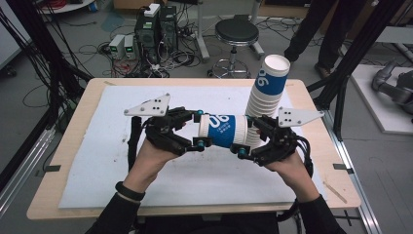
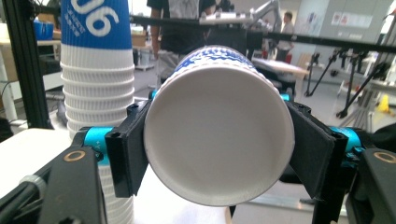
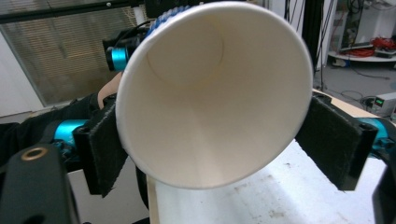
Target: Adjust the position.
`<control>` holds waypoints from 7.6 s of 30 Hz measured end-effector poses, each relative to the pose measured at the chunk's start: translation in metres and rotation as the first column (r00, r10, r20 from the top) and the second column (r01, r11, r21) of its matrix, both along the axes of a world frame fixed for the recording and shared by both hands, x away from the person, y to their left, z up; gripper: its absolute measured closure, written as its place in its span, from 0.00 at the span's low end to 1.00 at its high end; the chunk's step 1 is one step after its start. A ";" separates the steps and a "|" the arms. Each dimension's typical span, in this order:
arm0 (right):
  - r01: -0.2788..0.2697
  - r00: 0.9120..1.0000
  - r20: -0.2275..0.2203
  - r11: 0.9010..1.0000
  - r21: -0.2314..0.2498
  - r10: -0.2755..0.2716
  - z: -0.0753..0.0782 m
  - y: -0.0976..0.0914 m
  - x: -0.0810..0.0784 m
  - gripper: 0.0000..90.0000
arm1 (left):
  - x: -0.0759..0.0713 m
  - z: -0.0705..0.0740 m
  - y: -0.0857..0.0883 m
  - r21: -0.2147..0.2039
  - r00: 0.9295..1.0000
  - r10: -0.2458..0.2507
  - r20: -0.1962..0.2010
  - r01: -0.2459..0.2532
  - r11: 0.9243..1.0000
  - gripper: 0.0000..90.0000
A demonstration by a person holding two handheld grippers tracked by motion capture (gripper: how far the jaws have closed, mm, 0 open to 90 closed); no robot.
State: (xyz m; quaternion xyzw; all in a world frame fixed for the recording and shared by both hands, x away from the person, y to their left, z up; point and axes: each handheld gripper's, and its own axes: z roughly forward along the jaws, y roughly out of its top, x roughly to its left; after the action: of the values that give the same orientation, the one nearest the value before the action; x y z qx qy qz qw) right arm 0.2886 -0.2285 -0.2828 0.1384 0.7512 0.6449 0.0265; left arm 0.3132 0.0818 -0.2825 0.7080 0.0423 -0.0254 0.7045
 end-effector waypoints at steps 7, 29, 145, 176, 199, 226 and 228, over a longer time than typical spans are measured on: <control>-0.014 1.000 0.003 1.000 -0.008 0.014 0.000 -0.004 0.001 0.21 | -0.001 0.000 -0.001 0.032 1.000 0.001 -0.010 0.000 0.999 0.32; -0.052 0.999 -0.023 0.992 -0.111 0.050 -0.005 0.001 0.003 0.22 | -0.011 0.016 -0.010 0.310 0.996 0.050 0.069 -0.069 0.948 0.20; -0.070 0.997 0.014 0.994 -0.083 0.071 -0.007 0.010 0.001 0.26 | -0.015 0.004 -0.024 0.443 0.993 0.008 0.118 -0.060 0.895 0.29; -0.015 1.000 0.006 1.000 0.006 0.015 -0.003 0.003 0.005 0.19 | -0.008 0.005 -0.002 0.303 0.992 0.079 0.103 -0.107 0.947 0.31; -0.046 0.999 -0.019 0.996 0.072 0.047 -0.004 0.011 0.005 0.24 | -0.008 -0.008 -0.018 0.225 0.998 0.032 0.052 -0.043 0.973 0.31; -0.074 0.997 0.040 0.997 0.004 0.073 -0.007 0.018 0.000 0.29 | -0.009 -0.007 -0.024 0.268 1.000 0.026 -0.005 -0.024 0.963 0.21; -0.068 0.996 0.049 0.998 -0.007 0.069 -0.007 0.020 -0.001 0.29 | -0.009 -0.007 -0.025 0.274 1.000 0.018 -0.005 -0.016 0.961 0.20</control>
State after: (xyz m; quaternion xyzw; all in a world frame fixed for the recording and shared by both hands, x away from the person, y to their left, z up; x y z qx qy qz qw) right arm 0.2879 -0.2084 -0.2896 0.0967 0.7564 0.6465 0.0231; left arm 0.3044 0.0568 -0.2899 0.7983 0.0540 -0.0158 0.5996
